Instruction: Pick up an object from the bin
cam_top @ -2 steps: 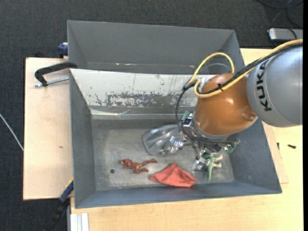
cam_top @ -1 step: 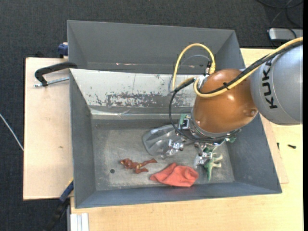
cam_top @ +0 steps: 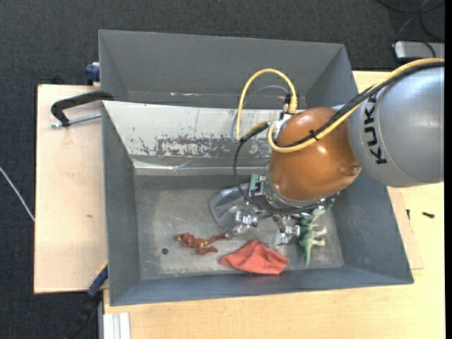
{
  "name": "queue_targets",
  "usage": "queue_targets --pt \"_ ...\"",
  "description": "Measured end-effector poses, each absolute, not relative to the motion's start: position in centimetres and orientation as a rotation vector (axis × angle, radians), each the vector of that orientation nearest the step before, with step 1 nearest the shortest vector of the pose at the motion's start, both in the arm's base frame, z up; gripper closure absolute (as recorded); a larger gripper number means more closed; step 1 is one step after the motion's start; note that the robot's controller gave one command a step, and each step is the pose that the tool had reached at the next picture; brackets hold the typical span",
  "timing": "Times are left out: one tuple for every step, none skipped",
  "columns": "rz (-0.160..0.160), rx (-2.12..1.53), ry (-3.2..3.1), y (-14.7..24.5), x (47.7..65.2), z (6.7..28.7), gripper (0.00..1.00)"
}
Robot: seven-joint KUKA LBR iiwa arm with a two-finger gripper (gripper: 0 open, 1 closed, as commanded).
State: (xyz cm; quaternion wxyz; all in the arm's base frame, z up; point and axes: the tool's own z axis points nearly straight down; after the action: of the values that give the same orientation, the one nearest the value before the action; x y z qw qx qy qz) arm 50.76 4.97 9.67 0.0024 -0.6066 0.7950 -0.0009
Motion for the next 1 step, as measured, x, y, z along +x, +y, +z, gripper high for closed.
queue_targets --pt "0.001 -2.016 2.409 9.44 49.80 7.61 1.00"
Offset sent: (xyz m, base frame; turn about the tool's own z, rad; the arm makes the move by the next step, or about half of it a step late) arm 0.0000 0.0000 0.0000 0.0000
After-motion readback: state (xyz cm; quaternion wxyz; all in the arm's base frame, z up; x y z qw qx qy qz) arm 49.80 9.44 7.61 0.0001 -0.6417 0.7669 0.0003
